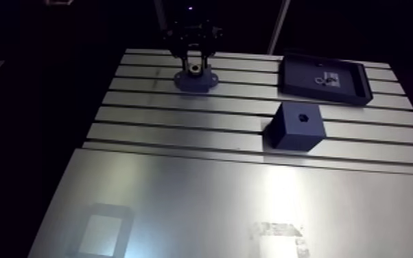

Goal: Pick up the bearing and press it into the housing until flush.

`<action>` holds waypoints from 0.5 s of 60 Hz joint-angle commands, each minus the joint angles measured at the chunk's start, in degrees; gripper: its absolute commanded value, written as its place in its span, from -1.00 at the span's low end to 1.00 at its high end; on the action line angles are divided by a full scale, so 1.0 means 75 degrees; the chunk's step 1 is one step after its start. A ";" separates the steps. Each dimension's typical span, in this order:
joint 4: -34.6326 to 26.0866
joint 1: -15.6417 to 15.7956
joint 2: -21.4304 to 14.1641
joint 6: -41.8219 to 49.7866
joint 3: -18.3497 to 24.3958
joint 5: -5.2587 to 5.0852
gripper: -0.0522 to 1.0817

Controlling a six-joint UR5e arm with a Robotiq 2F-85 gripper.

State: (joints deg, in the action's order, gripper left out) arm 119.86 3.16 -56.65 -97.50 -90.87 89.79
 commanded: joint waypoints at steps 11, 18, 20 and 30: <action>-0.0002 0.0011 0.0013 -0.0002 -0.0007 0.0011 0.24; -0.0012 0.0002 0.0013 -0.0002 -0.0007 0.0011 0.24; -0.0013 0.0001 0.0013 -0.0012 0.0003 0.0011 0.24; -0.0013 0.0001 0.0058 -0.0014 -0.0007 0.0011 0.24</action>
State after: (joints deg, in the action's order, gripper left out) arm 119.80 3.19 -56.54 -97.55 -90.91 89.86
